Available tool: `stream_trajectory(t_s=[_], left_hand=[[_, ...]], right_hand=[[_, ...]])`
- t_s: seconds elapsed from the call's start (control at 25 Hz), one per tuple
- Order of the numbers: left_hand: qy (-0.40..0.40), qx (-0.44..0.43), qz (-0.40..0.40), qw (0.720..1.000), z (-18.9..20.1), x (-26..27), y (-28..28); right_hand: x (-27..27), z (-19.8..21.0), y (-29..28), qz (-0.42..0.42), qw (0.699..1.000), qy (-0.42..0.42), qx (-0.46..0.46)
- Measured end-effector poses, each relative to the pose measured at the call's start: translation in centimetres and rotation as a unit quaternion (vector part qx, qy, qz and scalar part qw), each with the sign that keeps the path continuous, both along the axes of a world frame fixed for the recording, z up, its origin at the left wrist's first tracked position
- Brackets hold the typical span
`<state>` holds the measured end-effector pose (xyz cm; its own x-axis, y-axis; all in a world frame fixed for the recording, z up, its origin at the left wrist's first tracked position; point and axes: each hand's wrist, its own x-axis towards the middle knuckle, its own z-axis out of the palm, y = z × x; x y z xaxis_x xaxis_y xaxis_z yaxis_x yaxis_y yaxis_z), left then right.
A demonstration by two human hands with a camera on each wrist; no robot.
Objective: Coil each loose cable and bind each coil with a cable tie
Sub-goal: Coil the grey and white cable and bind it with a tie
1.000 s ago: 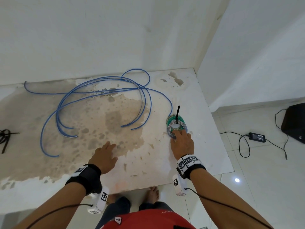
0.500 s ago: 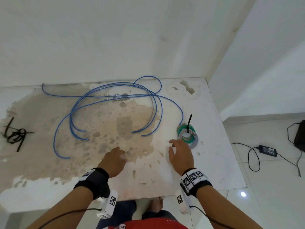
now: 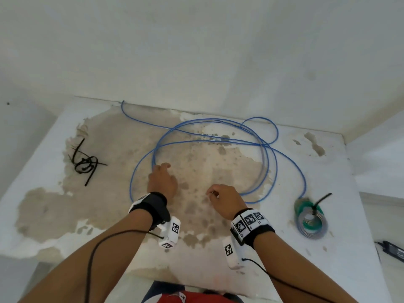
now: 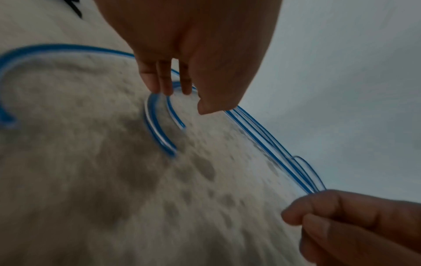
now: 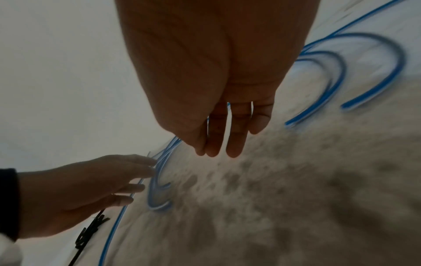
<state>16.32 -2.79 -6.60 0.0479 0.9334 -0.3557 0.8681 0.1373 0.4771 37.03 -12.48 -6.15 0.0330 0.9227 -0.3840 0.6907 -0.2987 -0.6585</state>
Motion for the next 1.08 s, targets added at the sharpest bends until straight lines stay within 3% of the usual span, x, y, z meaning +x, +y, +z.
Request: stream_trajectory(t_s=[0.12,0.28,0.36,0.44,0.48,0.52,0.64,0.68,0.72,0.8,0.88,1.0,1.08], left_hand=[[0.046,0.045,0.029,0.998,-0.9,-4.4,5.0],[0.102,-0.028,0.008,0.994,-2.1,-7.8,9.8],[0.047,0.012,-0.006,0.999,-2.1,-7.9,10.2],[-0.107,0.099,-0.025,0.989,-1.2,-7.3,8.8],[-0.177,0.133,-0.039,0.975,-0.2,-6.8,7.7],[-0.229,0.151,-0.063,0.960,0.9,-6.3,6.6],[-0.323,0.140,-0.194,0.916,3.6,-4.9,3.7],[-0.337,0.127,-0.238,0.902,4.2,-4.5,3.1],[-0.339,0.115,-0.274,0.893,4.5,-4.1,2.8],[-0.335,0.110,-0.315,0.881,5.2,-2.8,2.3],[-0.345,0.136,-0.316,0.874,6.4,-1.0,2.1],[-0.381,0.196,-0.292,0.855,8.4,2.2,2.6],[-0.405,0.222,-0.304,0.833,10.1,4.1,2.7]], right_hand=[[-4.3,-1.3,3.1,-0.003,0.999,0.025,-0.029],[-7.4,-2.2,5.7,-0.042,0.998,0.032,-0.034],[-7.9,-1.7,6.4,-0.106,0.993,0.041,-0.017],[-7.5,-0.6,7.6,-0.219,0.973,0.076,-0.002],[-6.9,0.0,8.5,-0.297,0.947,0.118,0.001],[-6.0,0.6,9.6,-0.385,0.904,0.188,-0.001],[-1.9,2.6,12.8,-0.552,0.716,0.427,0.002],[-0.5,3.4,13.5,-0.569,0.679,0.464,0.011],[0.8,3.9,13.9,-0.571,0.665,0.481,0.020],[2.2,4.9,13.9,-0.552,0.683,0.477,0.030],[2.6,5.3,13.1,-0.503,0.761,0.410,0.017],[3.0,4.9,11.3,-0.377,0.899,0.223,0.030],[3.8,4.5,10.5,-0.320,0.937,0.107,0.092]])
